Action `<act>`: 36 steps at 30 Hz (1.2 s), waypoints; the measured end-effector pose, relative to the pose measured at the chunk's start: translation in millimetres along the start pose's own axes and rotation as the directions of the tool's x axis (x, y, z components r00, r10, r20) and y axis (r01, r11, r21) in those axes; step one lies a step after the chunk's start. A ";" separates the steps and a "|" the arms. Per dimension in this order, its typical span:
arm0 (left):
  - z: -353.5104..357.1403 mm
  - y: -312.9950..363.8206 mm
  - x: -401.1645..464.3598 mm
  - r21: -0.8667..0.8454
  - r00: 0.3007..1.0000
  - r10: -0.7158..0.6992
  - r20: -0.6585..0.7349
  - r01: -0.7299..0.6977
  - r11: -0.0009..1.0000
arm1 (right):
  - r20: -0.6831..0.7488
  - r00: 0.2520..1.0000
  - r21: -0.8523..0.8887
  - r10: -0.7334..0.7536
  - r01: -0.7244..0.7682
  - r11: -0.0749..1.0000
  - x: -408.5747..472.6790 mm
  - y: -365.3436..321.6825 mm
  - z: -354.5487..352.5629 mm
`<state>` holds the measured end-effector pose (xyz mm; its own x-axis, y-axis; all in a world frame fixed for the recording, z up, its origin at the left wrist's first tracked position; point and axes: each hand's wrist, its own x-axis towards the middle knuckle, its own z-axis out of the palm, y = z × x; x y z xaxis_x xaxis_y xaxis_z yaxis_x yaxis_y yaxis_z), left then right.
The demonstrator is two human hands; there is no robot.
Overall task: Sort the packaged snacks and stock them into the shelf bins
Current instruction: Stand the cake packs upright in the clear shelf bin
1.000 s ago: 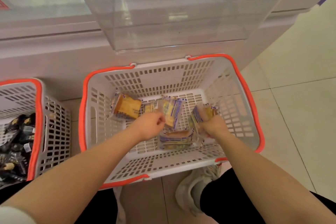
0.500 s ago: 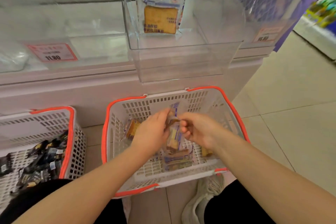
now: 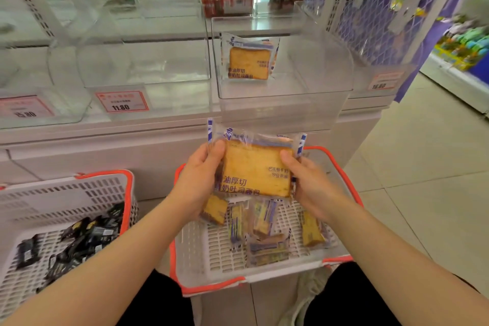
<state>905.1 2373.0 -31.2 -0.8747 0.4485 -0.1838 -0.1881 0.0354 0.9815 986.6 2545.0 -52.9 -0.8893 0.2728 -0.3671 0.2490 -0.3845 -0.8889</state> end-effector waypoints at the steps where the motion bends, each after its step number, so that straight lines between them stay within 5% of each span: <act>1: -1.0 4.3 -1.9 -0.020 0.999 0.029 -0.020 -0.030 0.999 | -0.008 1.000 -0.023 -0.027 0.027 0.999 -0.1 -1.1 1.0; 6: -13.3 27.4 -1.2 0.097 0.982 0.170 -0.078 -0.162 0.982 | 0.084 0.985 -0.184 -0.151 0.164 0.969 -7.9 -19.2 -0.7; 11: -11.9 52.8 2.8 -0.131 0.987 0.132 -0.092 -0.144 0.981 | 0.097 0.933 -0.317 -0.345 0.358 0.878 -12.4 -32.3 4.7; 14: -9.5 59.9 7.5 -0.125 0.992 0.120 -0.048 -0.125 0.984 | 0.092 0.930 -0.347 -0.356 0.365 0.864 -12.4 -42.9 4.3; 20: 0.9 70.1 17.3 -0.079 0.992 0.123 0.029 -0.120 0.990 | -0.076 0.959 0.035 -0.272 0.276 0.961 -3.6 -69.0 12.0; 24: 9.0 90.8 25.2 -0.081 0.993 0.081 -0.089 -0.088 0.993 | 0.064 0.966 0.175 -0.251 0.237 0.956 3.7 -83.5 12.4; 27: 9.3 101.0 37.1 -0.122 0.991 0.103 -0.083 -0.112 0.986 | 0.039 0.956 0.171 -0.291 0.280 0.945 13.4 -95.8 10.9; 30: 17.4 111.3 48.4 -0.142 0.985 0.143 -0.096 -0.156 0.978 | -0.100 0.953 0.039 -0.286 0.291 0.956 27.2 -113.4 14.8; 36: 19.5 143.0 84.4 -0.115 0.906 0.398 -0.144 -0.415 0.903 | 0.134 0.906 -0.472 -0.401 0.414 0.778 40.8 -160.9 10.7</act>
<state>813.1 2433.3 94.6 -0.9315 0.2921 0.2167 0.1418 -0.2570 0.9560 906.1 2608.6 78.0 -0.9573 0.2828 0.0604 0.0067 0.2305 -0.9731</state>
